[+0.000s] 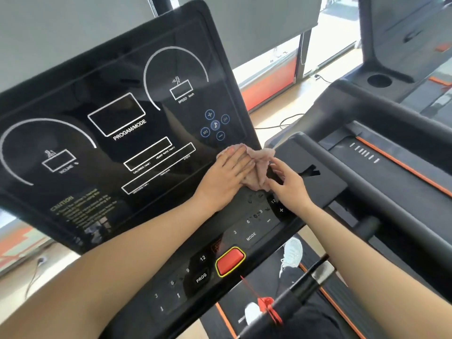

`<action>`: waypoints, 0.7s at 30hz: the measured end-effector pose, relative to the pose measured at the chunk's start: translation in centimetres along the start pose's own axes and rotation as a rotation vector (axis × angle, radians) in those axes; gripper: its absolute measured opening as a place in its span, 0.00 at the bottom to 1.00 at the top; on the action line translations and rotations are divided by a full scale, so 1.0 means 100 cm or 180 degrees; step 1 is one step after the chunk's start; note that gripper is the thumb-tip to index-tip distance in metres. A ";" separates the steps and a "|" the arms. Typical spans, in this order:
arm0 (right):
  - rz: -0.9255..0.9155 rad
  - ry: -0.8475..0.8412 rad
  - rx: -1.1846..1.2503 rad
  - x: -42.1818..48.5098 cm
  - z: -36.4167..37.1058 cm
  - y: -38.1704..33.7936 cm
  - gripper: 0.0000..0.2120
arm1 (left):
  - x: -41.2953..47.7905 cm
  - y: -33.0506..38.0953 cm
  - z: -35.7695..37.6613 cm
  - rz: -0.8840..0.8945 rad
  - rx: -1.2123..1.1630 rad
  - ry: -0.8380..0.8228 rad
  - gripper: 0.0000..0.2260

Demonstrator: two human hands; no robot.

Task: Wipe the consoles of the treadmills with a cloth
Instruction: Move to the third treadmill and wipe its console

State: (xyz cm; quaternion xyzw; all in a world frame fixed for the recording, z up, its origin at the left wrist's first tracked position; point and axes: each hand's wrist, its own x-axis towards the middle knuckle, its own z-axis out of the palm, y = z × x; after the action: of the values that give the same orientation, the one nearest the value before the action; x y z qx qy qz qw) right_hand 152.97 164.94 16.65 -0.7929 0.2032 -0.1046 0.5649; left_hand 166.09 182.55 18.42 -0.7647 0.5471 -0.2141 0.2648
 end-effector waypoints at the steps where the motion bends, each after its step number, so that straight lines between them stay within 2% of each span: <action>1: -0.0063 -0.0018 -0.0053 -0.001 0.001 -0.002 0.29 | -0.008 0.000 0.001 -0.0001 -0.0031 0.0035 0.28; 5: -0.0372 -0.0091 -0.0435 -0.002 0.014 -0.001 0.32 | -0.046 0.002 -0.001 -0.0163 -0.0281 -0.0044 0.30; 8: -0.0281 -0.0171 -0.0996 -0.004 0.029 0.006 0.34 | -0.074 0.002 -0.005 -0.0313 -0.0535 -0.0148 0.31; 12: -0.0245 -0.0167 -0.1688 -0.007 0.043 0.005 0.31 | -0.113 0.000 -0.006 -0.0533 -0.0875 -0.0140 0.29; 21: -0.0165 -0.0134 -0.1679 -0.009 0.046 0.007 0.31 | -0.224 0.002 0.003 -0.1044 -0.0900 -0.0228 0.26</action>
State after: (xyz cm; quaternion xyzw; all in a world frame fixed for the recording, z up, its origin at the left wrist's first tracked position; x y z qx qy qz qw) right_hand 153.84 169.08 14.46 -0.9197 0.1913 -0.0459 0.3399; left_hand 159.22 203.80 17.24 -0.8801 0.4302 -0.1481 0.1359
